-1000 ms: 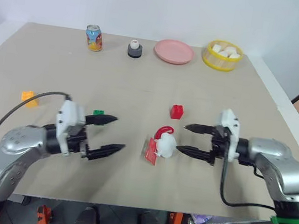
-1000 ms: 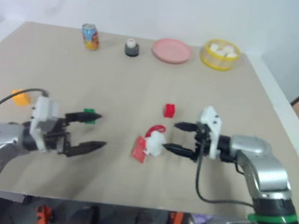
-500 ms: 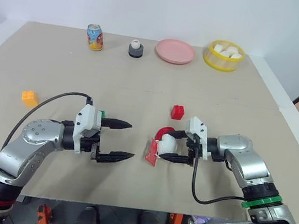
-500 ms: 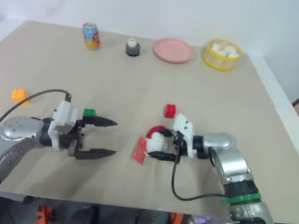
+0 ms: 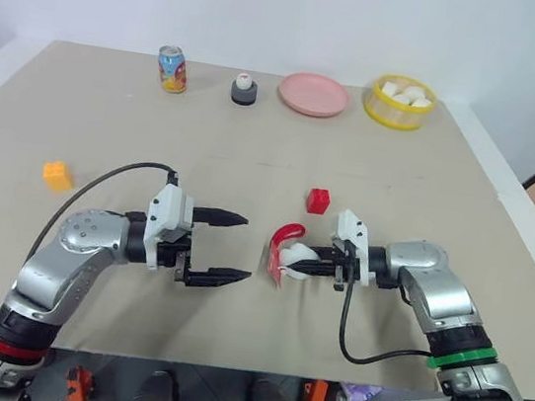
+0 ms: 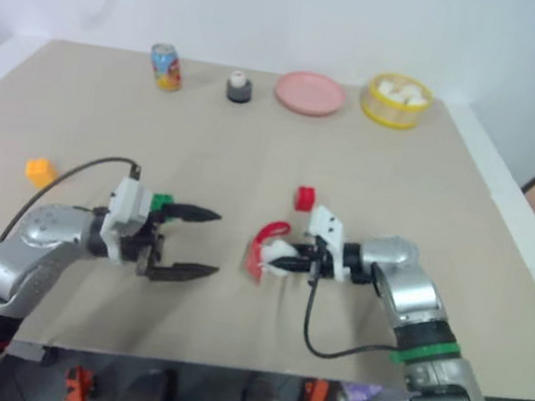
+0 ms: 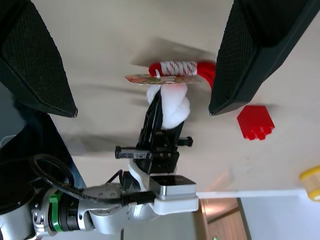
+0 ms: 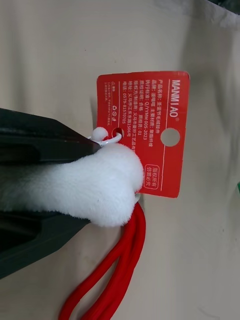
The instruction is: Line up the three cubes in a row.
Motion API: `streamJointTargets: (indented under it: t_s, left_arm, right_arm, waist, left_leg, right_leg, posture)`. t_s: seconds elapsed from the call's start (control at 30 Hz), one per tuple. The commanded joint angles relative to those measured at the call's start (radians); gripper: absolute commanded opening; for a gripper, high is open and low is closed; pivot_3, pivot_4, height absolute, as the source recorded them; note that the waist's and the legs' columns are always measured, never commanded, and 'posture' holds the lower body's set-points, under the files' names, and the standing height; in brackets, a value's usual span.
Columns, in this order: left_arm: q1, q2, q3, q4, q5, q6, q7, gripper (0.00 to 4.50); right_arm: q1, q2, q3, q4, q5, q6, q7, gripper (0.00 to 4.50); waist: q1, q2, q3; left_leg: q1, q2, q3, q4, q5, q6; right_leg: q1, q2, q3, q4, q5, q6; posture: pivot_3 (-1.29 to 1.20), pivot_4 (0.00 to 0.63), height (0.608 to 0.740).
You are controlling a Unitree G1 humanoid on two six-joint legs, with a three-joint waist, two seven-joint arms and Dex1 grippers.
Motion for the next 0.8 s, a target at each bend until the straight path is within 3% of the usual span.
streamJointTargets:
  t_s: [0.03,0.13,0.2,0.3,0.4,0.57,0.63,0.8]
  left_arm:
    - [-0.036,-0.022,-0.016,0.027,0.022,-0.046,-0.018,4.34]
    - [-0.08,-0.058,-0.04,0.079,0.033,-0.071,-0.037,4.34]
    - [-0.093,-0.071,-0.046,0.099,0.042,-0.085,-0.044,4.34]
    - [-0.123,-0.104,-0.055,0.146,0.056,-0.119,-0.052,4.34]
    - [-0.144,-0.131,-0.068,0.182,0.07,-0.146,-0.065,4.34]
    - [-0.165,-0.167,-0.089,0.224,0.09,-0.181,-0.086,4.34]
    - [-0.172,-0.177,-0.093,0.231,0.091,-0.185,-0.089,4.34]
    - [-0.178,-0.194,-0.091,0.245,0.101,-0.195,-0.084,4.34]
  right_arm:
    - [0.053,-0.068,-0.083,-0.069,0.018,0.039,-0.032,0.63]
    - [0.093,-0.204,-0.266,-0.063,0.059,0.075,-0.077,0.63]
    - [0.102,-0.253,-0.319,-0.044,0.07,0.079,-0.091,0.63]
    - [0.053,-0.339,-0.401,0.154,-0.008,-0.034,-0.204,0.63]
    - [-0.072,-0.378,-0.394,0.411,-0.13,-0.145,-0.406,0.63]
    - [-0.216,-0.319,-0.329,0.653,-0.273,-0.265,-0.669,0.63]
    - [-0.252,-0.281,-0.309,0.709,-0.313,-0.291,-0.761,1.34]
    - [-0.289,-0.199,-0.301,0.742,-0.317,-0.313,-0.803,3.03]
  waist:
    - [0.008,0.0,0.0]
    - [0.025,0.003,0.002]
    - [0.03,0.006,0.002]
    - [0.026,0.005,0.002]
    - [0.022,0.006,0.002]
    - [-0.004,0.006,0.002]
    - [-0.011,0.006,0.002]
    - [-0.015,0.008,0.002]
  left_leg:
    - [0.0,0.0,0.0,0.0,0.0,0.0]
    - [-0.001,-0.002,-0.001,0.002,0.0,0.0]
    - [-0.002,-0.004,-0.001,0.003,0.0,0.0]
    - [0.001,-0.003,0.0,0.003,0.0,0.001]
    - [0.002,-0.003,0.001,0.004,0.0,0.002]
    - [0.005,-0.003,0.001,0.003,0.001,0.002]
    - [0.005,-0.003,0.001,0.003,0.001,0.002]
    - [0.005,-0.004,0.0,0.001,0.001,0.003]
  right_leg:
    - [0.0,0.0,0.0,0.0,0.0,0.0]
    - [0.002,-0.001,0.0,0.0,-0.001,0.002]
    - [0.002,-0.003,0.0,0.0,-0.001,0.003]
    - [0.003,-0.003,0.001,0.0,-0.001,0.003]
    - [0.003,-0.002,0.001,0.0,0.001,0.002]
    - [0.006,-0.002,0.002,0.0,0.001,0.001]
    - [0.006,-0.002,0.003,0.0,0.001,0.002]
    - [0.006,-0.002,0.003,0.0,0.003,0.006]
  posture:
    - [0.0,0.15,0.74]
    - [0.0,0.15,0.74]
    - [0.0,0.15,0.74]
    - [0.0,0.15,0.74]
    - [0.0,0.15,0.74]
    - [0.0,0.15,0.74]
    - [0.0,0.15,0.74]
    - [0.0,0.15,0.74]
